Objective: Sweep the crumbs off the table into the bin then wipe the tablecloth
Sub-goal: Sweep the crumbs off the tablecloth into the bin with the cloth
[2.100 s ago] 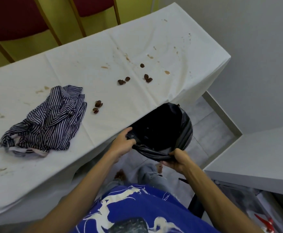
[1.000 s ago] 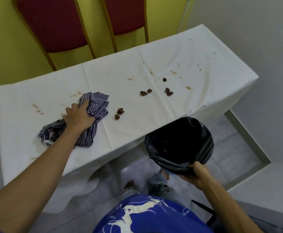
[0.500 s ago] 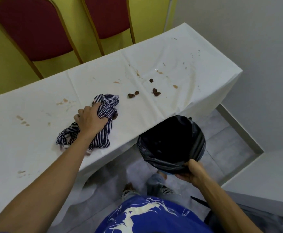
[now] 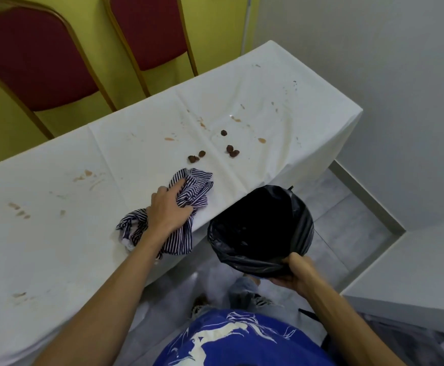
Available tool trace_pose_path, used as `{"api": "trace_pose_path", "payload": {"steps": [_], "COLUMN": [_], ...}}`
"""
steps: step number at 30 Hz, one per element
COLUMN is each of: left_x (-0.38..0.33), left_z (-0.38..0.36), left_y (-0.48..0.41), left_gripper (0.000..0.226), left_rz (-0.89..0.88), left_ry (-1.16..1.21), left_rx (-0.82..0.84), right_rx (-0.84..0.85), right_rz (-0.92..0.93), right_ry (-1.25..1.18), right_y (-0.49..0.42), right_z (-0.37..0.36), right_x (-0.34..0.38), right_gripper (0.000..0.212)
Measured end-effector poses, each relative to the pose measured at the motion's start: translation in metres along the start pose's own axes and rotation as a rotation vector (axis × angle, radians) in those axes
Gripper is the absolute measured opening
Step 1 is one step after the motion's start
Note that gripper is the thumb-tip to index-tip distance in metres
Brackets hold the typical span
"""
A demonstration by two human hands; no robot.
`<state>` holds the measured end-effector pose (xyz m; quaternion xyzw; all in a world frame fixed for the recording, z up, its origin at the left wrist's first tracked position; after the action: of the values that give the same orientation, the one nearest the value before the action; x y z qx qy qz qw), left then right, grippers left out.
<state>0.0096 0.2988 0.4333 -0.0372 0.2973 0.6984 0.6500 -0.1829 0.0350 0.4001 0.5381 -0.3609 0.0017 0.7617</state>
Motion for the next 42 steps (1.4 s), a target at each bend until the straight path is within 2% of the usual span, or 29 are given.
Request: {"api": "trace_pose_path", "payload": {"steps": [3,6,11,16,18,25,31,33,38,42], "left_x": [-0.007,0.006,0.056,0.079,0.072,0.018,-0.056,-0.07,-0.058,-0.018], "left_z": [0.018,0.05,0.08,0.056,0.049,0.002,-0.022,-0.021,0.017,0.051], "left_y": [-0.004,-0.013,-0.033,-0.032,-0.031,-0.008,0.034,0.04,0.028,0.003], "left_gripper": [0.079,0.075,0.08,0.071,0.069,0.069,0.074,0.073,0.071,0.07], "left_rz": [-0.006,0.023,0.158,0.246,0.249,0.02,-0.212,-0.26,-0.203,-0.07], "left_ry": [0.264,0.374,0.286,0.019,0.016,-0.005,0.141,0.169,0.271,0.214], "left_rx": [-0.016,-0.128,-0.166,-0.137,-0.141,0.032,0.311,0.343,0.18,-0.018], "right_rx": [-0.005,-0.015,-0.022,-0.018,-0.013,-0.007,0.005,0.0,-0.004,0.002], "right_rz": [-0.001,0.006,-0.019,-0.019,-0.021,-0.013,-0.015,-0.013,0.003,0.005], "right_ry": [-0.001,0.008,0.006,0.0,-0.001,0.005,0.032,0.027,0.03,0.039], "right_y": [0.001,-0.001,-0.005,-0.005,-0.005,-0.007,-0.004,-0.005,-0.004,-0.004], "right_z": [0.004,0.008,0.004,0.0,0.0,0.001,-0.002,-0.002,0.0,0.001], "right_x": [0.004,0.004,-0.002,-0.002,-0.001,-0.004,0.001,0.001,0.0,-0.004], "right_gripper": [0.019,0.022,0.023,0.019,0.018,0.015,0.016,0.017,0.014,0.015]}}
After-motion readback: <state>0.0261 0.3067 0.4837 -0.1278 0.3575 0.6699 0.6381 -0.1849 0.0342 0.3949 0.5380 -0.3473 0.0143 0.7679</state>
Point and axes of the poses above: each hand's wrist, its own y-axis away from the middle knuckle, its own z-axis out of the back of the hand, x = y × z, the point moved 1 cm from there along -y, towards the middle knuckle, and after that the axes turned 5 degrees about z, right-handed, at the moved point
